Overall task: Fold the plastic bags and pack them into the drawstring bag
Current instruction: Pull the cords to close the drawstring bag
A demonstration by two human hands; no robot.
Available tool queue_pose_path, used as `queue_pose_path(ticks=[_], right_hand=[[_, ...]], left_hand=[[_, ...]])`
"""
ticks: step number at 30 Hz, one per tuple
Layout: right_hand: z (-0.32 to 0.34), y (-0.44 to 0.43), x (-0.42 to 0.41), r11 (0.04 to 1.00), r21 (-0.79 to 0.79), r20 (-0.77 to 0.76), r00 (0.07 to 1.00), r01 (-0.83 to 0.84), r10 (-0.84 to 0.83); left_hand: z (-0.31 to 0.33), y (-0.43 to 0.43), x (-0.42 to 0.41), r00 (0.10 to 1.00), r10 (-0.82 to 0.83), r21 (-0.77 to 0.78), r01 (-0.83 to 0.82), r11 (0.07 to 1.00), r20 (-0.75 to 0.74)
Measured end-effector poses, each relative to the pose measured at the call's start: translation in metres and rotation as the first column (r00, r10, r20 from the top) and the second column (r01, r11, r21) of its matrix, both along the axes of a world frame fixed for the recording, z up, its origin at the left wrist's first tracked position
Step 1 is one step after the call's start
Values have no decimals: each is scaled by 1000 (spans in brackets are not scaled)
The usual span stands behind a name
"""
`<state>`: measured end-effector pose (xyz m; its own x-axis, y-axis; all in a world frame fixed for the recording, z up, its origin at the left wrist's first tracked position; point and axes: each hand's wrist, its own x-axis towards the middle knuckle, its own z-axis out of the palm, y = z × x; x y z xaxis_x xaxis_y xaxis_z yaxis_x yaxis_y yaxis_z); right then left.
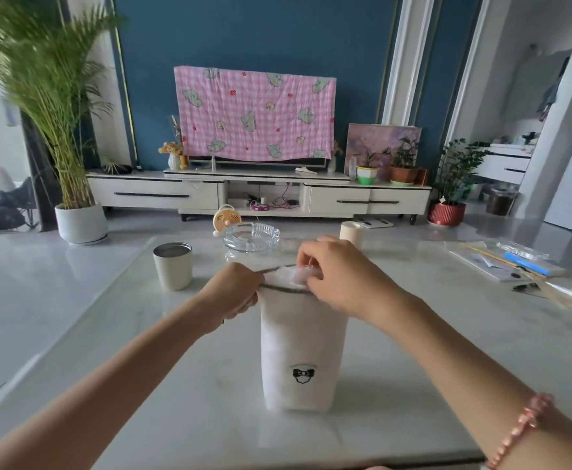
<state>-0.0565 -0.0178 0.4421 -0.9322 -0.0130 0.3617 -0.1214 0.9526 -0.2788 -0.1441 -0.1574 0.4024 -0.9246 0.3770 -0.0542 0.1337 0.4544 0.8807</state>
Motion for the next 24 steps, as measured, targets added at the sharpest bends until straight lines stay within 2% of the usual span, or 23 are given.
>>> queue_pose_path(ticks=[3, 5, 6, 8, 12, 14, 17, 19, 22, 24], right_hand=[[21, -9, -23, 994, 111, 328, 943, 11, -47], [36, -12, -36, 1000, 21, 547, 836, 22, -29], [42, -13, -41, 999, -15, 617, 786, 37, -20], [46, -13, -49, 999, 16, 677, 734, 47, -45], [28, -16, -56, 990, 136, 699, 712, -35, -71], [19, -18, -55, 977, 188, 699, 712, -98, -64], [15, -18, -55, 945, 287, 645, 760, -153, -73], [22, -16, -51, 956, 254, 615, 787, -148, -42], [35, -11, -41, 991, 89, 543, 839, -102, 37], [35, -7, -39, 979, 187, 454, 891, -74, -19]], left_hand=[[-1, -4, 4, 1000, -18, 35, 18, 999, 21], [-1, -6, 5, 999, -27, 47, 26, 999, 20], [-2, -6, 5, 999, -34, 48, 33, 998, 18], [-1, -8, 4, 998, -61, 51, 60, 997, 18], [3, -12, 6, 987, -146, 166, 133, 977, 71], [4, -11, 5, 994, -103, 227, 92, 970, 37], [3, -8, 0, 1000, -6, 286, 10, 958, -17], [3, -7, -4, 999, 15, 292, -3, 956, -36], [3, -7, -8, 1000, 9, 294, -3, 956, -19], [2, -8, -10, 1000, 14, 297, -12, 955, -5]])
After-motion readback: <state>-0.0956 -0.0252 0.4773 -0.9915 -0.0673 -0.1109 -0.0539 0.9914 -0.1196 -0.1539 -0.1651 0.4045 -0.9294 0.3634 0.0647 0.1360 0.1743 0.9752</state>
